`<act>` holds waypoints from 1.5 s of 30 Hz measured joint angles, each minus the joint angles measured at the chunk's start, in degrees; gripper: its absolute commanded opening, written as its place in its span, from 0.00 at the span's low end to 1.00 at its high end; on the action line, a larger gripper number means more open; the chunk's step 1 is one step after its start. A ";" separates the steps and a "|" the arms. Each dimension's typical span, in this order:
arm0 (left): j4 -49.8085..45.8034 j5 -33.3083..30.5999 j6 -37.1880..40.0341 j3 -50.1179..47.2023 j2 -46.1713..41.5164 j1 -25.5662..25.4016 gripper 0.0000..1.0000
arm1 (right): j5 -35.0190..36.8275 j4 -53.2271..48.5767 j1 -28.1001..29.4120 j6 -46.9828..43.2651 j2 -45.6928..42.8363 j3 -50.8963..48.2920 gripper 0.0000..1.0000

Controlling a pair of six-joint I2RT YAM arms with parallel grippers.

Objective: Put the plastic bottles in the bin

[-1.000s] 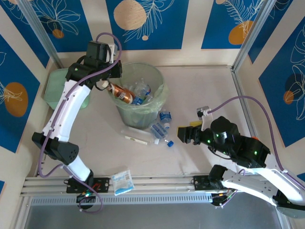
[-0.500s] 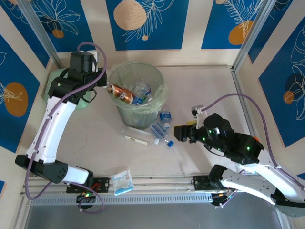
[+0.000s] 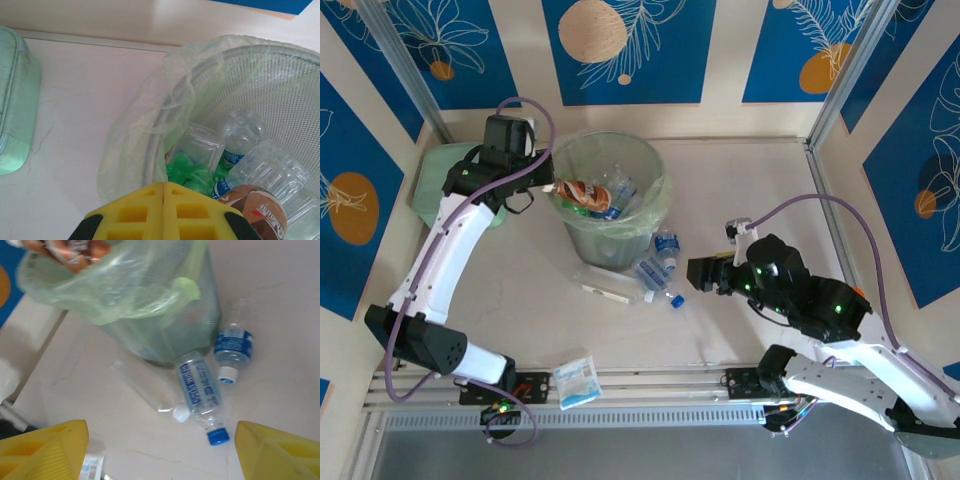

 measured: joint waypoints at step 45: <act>-11.10 4.74 -5.44 -20.79 -39.12 0.04 0.29 | -16.24 16.00 -25.92 4.22 62.97 8.94 0.81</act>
